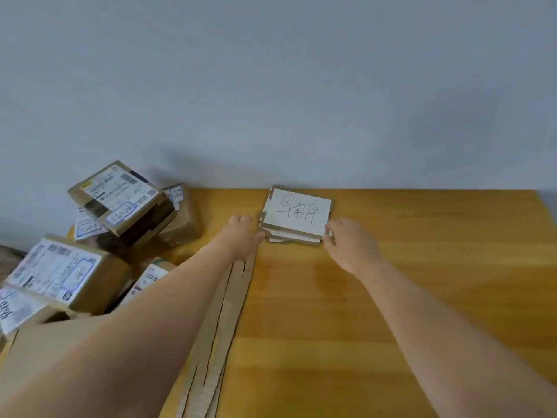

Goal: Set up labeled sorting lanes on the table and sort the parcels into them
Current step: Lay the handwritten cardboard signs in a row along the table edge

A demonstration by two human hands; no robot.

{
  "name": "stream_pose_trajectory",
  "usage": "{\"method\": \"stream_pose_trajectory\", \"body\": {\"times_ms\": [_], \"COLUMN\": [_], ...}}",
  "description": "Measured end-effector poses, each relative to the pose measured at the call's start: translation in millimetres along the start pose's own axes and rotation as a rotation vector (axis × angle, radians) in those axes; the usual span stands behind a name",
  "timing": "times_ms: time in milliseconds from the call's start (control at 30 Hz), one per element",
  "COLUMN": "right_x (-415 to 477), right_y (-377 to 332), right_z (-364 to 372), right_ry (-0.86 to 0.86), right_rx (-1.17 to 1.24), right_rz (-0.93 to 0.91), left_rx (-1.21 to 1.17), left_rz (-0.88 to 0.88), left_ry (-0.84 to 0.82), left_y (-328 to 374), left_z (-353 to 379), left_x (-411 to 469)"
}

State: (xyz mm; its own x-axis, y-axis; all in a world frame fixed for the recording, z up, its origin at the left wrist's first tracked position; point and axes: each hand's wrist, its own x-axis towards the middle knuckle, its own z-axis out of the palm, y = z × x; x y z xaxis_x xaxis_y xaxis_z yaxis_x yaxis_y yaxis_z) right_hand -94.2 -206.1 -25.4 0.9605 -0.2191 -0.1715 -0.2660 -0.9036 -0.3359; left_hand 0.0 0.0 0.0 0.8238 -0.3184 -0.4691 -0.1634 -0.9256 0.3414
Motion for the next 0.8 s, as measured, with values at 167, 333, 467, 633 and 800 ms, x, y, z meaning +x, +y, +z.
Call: {"method": "stream_pose_trajectory", "body": {"times_ms": [167, 333, 467, 633, 800], "right_x": [30, 52, 74, 82, 69], "right_y": [4, 13, 8, -6, -7], "right_z": [26, 45, 47, 54, 50], "right_ry": [-0.041, -0.077, -0.032, -0.032, 0.017], "right_rx": [0.150, 0.328, 0.558, 0.884, 1.022], "right_rz": [0.205, 0.387, 0.549, 0.687, 0.671], "left_rx": [-0.155, -0.409, -0.537, -0.412, -0.478], "left_rz": [-0.027, -0.086, -0.113, -0.111, -0.126], "left_ry": [-0.106, 0.054, 0.029, -0.095, -0.073], "left_y": [-3, -17, -16, -14, -16], "left_z": [24, 37, 31, 35, 43], "left_x": [39, 55, 69, 73, 63]}}
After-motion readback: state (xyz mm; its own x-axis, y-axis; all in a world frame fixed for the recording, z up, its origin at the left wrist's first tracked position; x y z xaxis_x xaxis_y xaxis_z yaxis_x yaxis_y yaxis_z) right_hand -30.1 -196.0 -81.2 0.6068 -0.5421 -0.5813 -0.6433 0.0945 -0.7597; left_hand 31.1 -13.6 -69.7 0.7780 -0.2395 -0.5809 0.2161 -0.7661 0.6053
